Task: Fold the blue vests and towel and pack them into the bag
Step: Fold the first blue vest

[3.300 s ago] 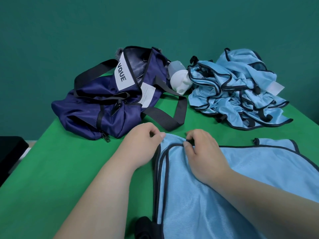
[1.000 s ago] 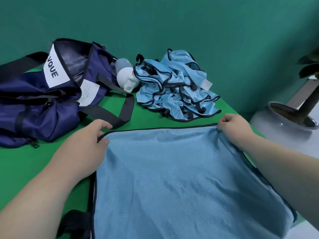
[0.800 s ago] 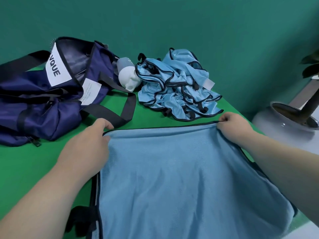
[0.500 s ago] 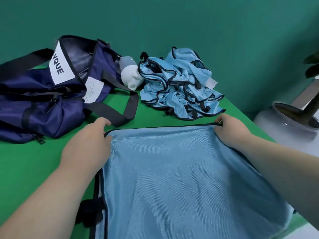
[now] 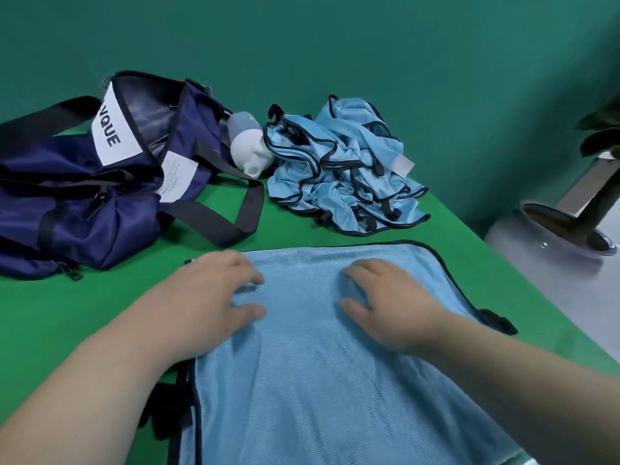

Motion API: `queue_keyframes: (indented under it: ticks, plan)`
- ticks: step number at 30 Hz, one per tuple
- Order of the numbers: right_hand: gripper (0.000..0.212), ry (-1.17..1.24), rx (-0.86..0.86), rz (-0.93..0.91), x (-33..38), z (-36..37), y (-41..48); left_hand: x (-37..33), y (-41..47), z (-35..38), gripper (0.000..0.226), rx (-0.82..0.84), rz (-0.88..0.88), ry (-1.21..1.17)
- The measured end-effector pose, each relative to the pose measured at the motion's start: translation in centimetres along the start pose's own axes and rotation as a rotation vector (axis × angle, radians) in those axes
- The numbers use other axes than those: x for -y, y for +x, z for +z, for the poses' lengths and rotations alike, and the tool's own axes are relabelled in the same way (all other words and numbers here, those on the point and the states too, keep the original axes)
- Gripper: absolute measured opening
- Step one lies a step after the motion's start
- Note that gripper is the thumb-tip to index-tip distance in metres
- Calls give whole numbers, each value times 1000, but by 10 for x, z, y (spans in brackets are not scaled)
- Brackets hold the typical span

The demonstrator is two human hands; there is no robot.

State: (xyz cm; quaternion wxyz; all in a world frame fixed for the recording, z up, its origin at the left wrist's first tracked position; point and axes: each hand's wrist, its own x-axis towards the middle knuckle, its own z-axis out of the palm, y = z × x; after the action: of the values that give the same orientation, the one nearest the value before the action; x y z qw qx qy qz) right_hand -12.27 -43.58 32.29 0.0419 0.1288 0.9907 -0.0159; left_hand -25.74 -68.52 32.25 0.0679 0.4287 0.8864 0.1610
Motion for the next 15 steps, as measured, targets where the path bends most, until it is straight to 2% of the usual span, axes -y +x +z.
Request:
queue_keyframes:
  ticks: [2, 3, 5, 10, 15]
  plan:
    - [66, -7, 50, 19, 0, 8, -1, 3, -1, 5, 94, 175, -34, 81]
    - [69, -12, 59, 12, -4, 11, -2, 6, -1, 8, 117, 210, -34, 117]
    - [74, 2, 75, -33, -14, 15, -4, 13, -2, 9, 140, 244, -29, 153]
    - [82, 28, 83, -110, -52, 17, -7, 29, 0, 10, 139, 280, 8, 120]
    - [68, 134, -15, -126, -85, 9, -22, 40, -2, 11, 116, 250, 55, 40]
